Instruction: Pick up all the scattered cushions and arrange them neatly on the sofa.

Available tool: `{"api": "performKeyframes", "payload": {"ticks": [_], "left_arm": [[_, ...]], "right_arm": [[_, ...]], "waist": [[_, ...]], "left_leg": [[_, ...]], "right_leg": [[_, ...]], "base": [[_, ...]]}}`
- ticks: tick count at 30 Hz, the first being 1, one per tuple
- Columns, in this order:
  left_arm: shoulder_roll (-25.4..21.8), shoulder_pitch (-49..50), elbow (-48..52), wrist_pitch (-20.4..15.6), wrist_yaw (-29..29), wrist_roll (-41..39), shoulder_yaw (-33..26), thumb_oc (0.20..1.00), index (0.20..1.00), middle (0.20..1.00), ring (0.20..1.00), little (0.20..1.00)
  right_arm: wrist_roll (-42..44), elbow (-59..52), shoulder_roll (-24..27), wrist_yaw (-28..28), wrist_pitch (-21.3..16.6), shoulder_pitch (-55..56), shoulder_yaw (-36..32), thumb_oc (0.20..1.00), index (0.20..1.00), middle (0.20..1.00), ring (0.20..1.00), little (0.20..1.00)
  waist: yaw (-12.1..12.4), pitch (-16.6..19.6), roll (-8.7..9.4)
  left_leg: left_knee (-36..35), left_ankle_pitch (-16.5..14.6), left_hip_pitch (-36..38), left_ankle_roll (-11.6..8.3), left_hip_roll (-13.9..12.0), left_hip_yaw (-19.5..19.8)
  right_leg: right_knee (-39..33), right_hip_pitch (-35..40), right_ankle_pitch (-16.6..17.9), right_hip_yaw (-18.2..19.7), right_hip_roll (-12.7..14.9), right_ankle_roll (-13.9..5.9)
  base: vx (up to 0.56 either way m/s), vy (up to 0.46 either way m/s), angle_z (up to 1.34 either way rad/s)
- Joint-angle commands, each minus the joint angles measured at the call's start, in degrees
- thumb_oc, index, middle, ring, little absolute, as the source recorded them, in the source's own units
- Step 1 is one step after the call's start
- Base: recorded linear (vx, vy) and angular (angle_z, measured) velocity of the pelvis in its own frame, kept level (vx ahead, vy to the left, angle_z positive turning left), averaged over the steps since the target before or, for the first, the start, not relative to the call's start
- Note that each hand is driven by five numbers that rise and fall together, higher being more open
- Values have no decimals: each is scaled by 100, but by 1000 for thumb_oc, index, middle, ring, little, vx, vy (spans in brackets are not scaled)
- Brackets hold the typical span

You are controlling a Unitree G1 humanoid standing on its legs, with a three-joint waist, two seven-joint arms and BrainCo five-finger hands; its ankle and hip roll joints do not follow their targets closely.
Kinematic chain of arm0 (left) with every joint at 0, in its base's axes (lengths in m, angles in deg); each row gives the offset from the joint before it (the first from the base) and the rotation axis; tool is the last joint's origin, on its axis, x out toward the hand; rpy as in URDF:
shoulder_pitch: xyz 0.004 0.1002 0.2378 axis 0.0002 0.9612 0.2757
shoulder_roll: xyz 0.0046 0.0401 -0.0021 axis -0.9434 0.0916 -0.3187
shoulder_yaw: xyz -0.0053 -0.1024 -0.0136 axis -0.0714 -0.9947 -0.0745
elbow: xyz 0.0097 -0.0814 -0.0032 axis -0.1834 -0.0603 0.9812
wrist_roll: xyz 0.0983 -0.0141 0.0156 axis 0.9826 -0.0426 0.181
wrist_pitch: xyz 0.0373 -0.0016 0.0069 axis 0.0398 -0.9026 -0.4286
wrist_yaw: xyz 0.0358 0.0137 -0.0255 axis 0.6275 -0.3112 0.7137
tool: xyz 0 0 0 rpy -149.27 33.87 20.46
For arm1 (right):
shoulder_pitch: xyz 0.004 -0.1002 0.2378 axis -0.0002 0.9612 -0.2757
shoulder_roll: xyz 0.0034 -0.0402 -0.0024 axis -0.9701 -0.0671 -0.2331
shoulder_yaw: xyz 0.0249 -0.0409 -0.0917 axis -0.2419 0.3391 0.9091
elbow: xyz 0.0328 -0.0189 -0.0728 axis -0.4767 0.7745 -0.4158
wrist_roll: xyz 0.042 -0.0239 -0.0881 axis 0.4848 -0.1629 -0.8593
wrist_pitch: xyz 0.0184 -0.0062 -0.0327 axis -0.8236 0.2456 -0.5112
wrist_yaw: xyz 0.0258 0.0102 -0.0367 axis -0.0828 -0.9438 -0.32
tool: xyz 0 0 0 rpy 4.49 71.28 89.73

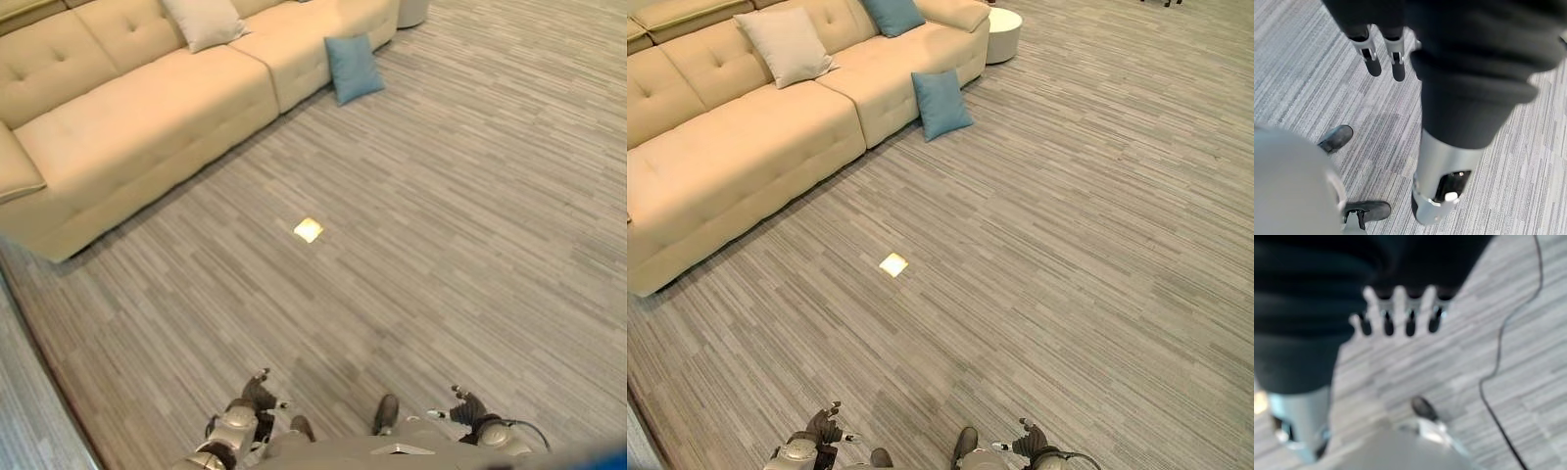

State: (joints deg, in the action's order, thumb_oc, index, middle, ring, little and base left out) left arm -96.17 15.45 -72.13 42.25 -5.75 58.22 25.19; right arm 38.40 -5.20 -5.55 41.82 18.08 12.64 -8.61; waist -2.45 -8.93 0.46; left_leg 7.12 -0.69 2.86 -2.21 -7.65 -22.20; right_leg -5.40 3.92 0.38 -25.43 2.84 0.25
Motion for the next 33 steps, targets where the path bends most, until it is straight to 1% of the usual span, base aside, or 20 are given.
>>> {"api": "performKeyframes", "payload": {"ticks": [1, 3, 4, 5, 6, 7, 9, 11, 15, 16, 17, 18, 20, 21, 22, 23, 26, 27, 30, 33], "left_arm": [[119, -325, -63, -81, 57, 115, 244, 1000, 1000, 1000, 1000, 1000], [118, -318, -95, -74, 32, 97, 234, 1000, 1000, 1000, 1000, 1000], [125, -315, -123, -83, 3, 52, 228, 1000, 1000, 1000, 1000, 1000], [132, -280, -147, -103, -28, -31, 224, 1000, 1000, 1000, 1000, 1000], [130, -281, -148, -103, -28, -31, 224, 1000, 1000, 1000, 1000, 1000], [135, -262, -167, -113, -42, -50, 218, 1000, 1000, 1000, 1000, 1000], [154, -243, -219, -103, -8, -60, 172, 1000, 1000, 1000, 1000, 1000], [163, -226, -246, -105, -4, -88, 134, 1000, 1000, 1000, 1000, 1000], [166, -147, -263, -61, 23, -93, 60, 1000, 1000, 1000, 1000, 1000], [125, -147, -240, -50, 39, -104, 32, 1000, 1000, 1000, 1000, 1000], [77, -204, -170, -47, 15, -143, 1, 1000, 1000, 1000, 1000, 1000], [77, -206, -170, -47, 15, -143, -1, 1000, 1000, 1000, 1000, 1000], [27, -313, -91, -54, -33, -176, 20, 1000, 1000, 1000, 1000, 1000], [27, -313, -91, -54, -33, -176, 19, 1000, 1000, 1000, 1000, 1000], [16, -340, -103, -57, -49, -183, 26, 1000, 1000, 1000, 1000, 1000], [17, -340, -103, -57, -49, -183, 26, 1000, 1000, 1000, 1000, 1000], [22, -343, -150, -69, -25, -123, 21, 1000, 1000, 1000, 1000, 1000], [24, -356, -210, -99, -36, -108, 5, 1000, 1000, 1000, 1000, 1000], [24, -368, -272, -116, -23, -82, 11, 1000, 1000, 1000, 1000, 1000], [75, -284, -320, -128, -22, -40, 7, 1000, 1000, 1000, 1000, 1000]], "right_arm": [[197, 351, 109, -7, -60, -413, 126, 1000, 1000, 1000, 1000, 1000], [201, 344, 117, -3, -52, -434, 136, 1000, 1000, 1000, 1000, 1000], [190, 332, 127, 4, -52, -447, 150, 1000, 1000, 1000, 1000, 1000], [186, 304, 156, 41, -78, -476, 158, 1000, 1000, 1000, 1000, 1000], [185, 304, 154, 41, -78, -477, 158, 1000, 1000, 1000, 1000, 1000], [182, 289, 159, 52, -86, -481, 173, 1000, 1000, 1000, 1000, 1000], [129, 299, 185, 92, -94, -466, 189, 1000, 1000, 1000, 1000, 1000], [138, 312, 184, 90, -88, -506, 179, 1000, 1000, 1000, 1000, 1000], [41, 289, 92, 78, -103, -443, 230, 1000, 1000, 1000, 1000, 1000], [-29, 279, 13, 39, -92, -467, 266, 1000, 1000, 1000, 1000, 1000], [-149, 266, -37, 2, -52, -574, 343, 1000, 1000, 1000, 1000, 1000], [-149, 266, -37, 1, -52, -576, 343, 1000, 1000, 1000, 1000, 1000], [-231, 216, -70, -19, -45, -678, 409, 1000, 1000, 1000, 1000, 1000], [-231, 216, -70, -19, -45, -678, 409, 1000, 1000, 1000, 1000, 1000], [-283, 221, -55, 4, -17, -709, 421, 1000, 1000, 1000, 1000, 1000], [-284, 220, -54, 4, -17, -709, 421, 1000, 1000, 1000, 1000, 1000], [-384, 236, -37, 6, 13, -723, 427, 1000, 1000, 1000, 1000, 1000], [-409, 228, -4, 0, 16, -758, 408, 1000, 1000, 1000, 1000, 1000], [-419, 268, 29, -4, 19, -688, 372, 1000, 1000, 1000, 1000, 1000], [-438, 328, 23, -15, 11, -614, 387, 1000, 1000, 1000, 1000, 1000]], "waist": [[82, -311, 76], [111, -349, 78], [148, -346, 129], [327, -372, 153], [319, -357, 168], [377, -375, 159], [474, -323, 90], [516, -321, 100], [549, -181, 97], [614, -153, 110], [625, -228, 85], [631, -228, 89], [528, -381, -26], [528, -380, -25], [485, -378, -64], [474, -392, -68], [460, -419, -39], [407, -446, -16], [316, -379, 40], [307, -239, 37]], "left_leg": [[2014, -308, -386, -258, -402, 289], [2179, -263, -540, -257, -362, 439], [2046, -242, -703, -87, -80, 600], [1750, -515, -1030, 42, 481, 1168], [1717, -487, -1037, 49, 501, 1168], [1337, -650, -1031, 113, 652, 1284], [511, -421, -1144, 176, 954, 1513], [567, -401, -1232, 161, 991, 1590], [238, -511, -843, 349, 1106, 1669], [84, -564, -684, 484, 1120, 1647], [-29, -639, -468, 643, 1109, 1641], [-31, -639, -468, 647, 1114, 1633], [-167, -724, -230, 791, 1039, 1635], [-167, -724, -231, 791, 1040, 1634], [-400, -834, 63, 770, 1008, 1619], [-410, -833, 86, 767, 1005, 1631], [-560, -1026, 422, 700, 1018, 1595], [-622, -1156, 666, 614, 1008, 1700], [-639, -1377, 938, 532, 1004, 1853], [-476, -1470, 1034, 390, 877, 1893]], "right_leg": [[133, 263, -603, 436, 60, -92], [111, 304, -634, 501, 29, -45], [115, 235, -571, 529, 107, -42], [57, 302, -589, 755, 109, -119], [56, 284, -583, 748, 126, -123], [40, 331, -609, 825, 107, -166], [40, 374, -650, 995, -11, -263], [40, 409, -692, 1107, -8, -276], [173, 546, -786, 1242, -23, -322], [798, 384, -880, 1296, 33, -390], [1743, -99, -766, 1316, 167, -673], [1773, -117, -781, 1325, 177, -678], [3008, -914, -402, 1216, 465, -959], [3011, -916, -403, 1216, 466, -959], [2683, -1121, -362, 856, 743, -843], [2677, -1094, -368, 842, 741, -842], [1644, -1239, -160, 373, 968, -760], [966, -1374, 88, 450, 895, -849], [681, -1471, 315, 756, 845, -932], [621, -1280, 369, 618, 814, -805]], "base": [[29, -132, -1], [18, -48, -17], [84, 26, -51], [55, 52, -52], [153, 44, -59], [125, 32, -62], [196, 49, -59], [137, 47, -35], [220, 100, -51], [275, 223, -62], [196, 185, -76], [123, 143, -66], [82, 103, -27], [211, 61, 5], [162, -2, 18], [245, -26, 21], [290, -126, -1], [296, -132, -22], [406, -180, 8], [308, -175, 33]]}}
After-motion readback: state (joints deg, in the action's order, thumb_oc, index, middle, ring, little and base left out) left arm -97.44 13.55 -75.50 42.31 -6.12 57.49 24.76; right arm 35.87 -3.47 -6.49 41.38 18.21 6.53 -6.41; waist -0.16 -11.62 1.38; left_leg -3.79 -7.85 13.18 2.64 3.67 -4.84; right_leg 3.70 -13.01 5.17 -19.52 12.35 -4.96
